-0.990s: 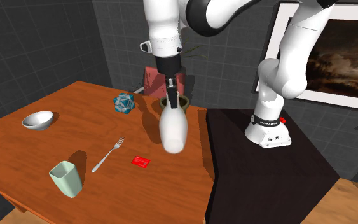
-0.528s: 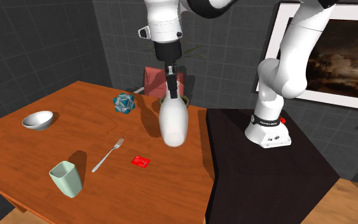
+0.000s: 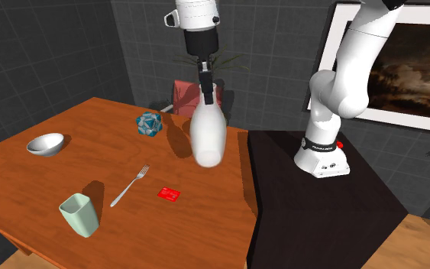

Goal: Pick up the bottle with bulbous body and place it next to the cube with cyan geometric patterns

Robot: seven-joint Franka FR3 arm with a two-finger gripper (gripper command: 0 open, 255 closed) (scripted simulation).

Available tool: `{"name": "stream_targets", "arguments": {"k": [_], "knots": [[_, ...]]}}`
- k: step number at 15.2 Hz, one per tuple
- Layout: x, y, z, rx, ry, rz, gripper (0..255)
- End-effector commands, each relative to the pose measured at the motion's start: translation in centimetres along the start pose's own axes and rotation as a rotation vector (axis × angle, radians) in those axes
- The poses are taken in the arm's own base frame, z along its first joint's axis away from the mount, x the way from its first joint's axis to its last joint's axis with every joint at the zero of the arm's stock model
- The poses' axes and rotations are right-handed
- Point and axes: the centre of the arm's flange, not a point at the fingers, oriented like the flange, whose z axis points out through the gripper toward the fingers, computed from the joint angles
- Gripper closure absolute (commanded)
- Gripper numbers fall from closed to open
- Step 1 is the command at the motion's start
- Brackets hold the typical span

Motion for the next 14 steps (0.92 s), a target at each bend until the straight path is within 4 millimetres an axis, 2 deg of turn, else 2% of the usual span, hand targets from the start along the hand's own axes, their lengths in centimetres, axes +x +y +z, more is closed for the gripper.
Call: {"name": "stream_targets", "arguments": {"k": [1,12,14], "knots": [[0.0,0.0,-1.1,0.000,0.000,0.000,255],[-0.6,0.1,-6.6,0.000,0.000,0.000,255],[0.2,2.5,-5.9,0.000,0.000,0.000,255]]}}
